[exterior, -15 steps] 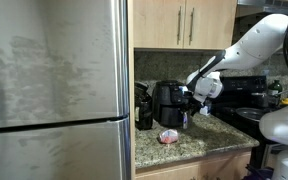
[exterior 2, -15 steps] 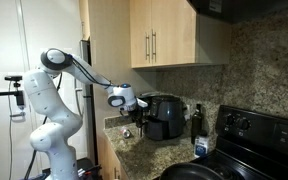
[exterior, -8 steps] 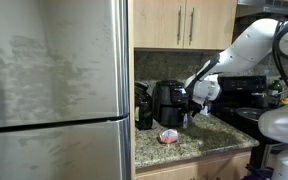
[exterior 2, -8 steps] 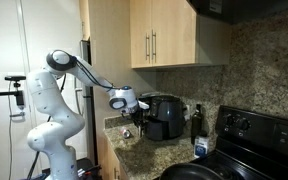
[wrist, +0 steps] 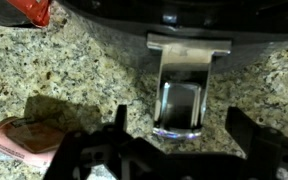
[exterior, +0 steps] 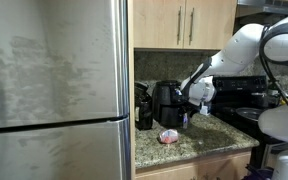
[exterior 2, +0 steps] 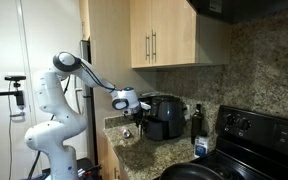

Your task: Put the can on the countertop, close the drawers and close the air fryer

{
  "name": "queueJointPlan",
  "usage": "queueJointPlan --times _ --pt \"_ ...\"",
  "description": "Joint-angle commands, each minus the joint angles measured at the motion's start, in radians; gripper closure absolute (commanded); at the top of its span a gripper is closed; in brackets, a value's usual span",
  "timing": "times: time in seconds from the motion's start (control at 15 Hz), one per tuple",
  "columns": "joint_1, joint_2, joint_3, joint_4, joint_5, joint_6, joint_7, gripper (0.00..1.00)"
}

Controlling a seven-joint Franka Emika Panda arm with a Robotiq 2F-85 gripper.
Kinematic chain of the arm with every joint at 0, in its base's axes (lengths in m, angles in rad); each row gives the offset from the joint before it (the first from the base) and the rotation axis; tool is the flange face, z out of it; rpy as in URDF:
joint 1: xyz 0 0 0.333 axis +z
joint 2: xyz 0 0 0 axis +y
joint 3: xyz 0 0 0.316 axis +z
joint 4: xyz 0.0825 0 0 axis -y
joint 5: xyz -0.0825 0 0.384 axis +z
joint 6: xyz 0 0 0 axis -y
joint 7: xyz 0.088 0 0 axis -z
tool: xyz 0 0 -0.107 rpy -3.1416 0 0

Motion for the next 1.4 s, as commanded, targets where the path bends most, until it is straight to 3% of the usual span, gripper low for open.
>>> queueJointPlan --times 0.0,0.6,1.33 --pt "-0.087 -0.015 0.084 0.035 0.032 0.002 0.000 0.00" --pt "-0.188 -0.026 0.187 0.077 0.047 0.001 0.000 0.00" --pt "-0.239 -0.030 0.236 0.099 0.049 0.002 0.000 0.00"
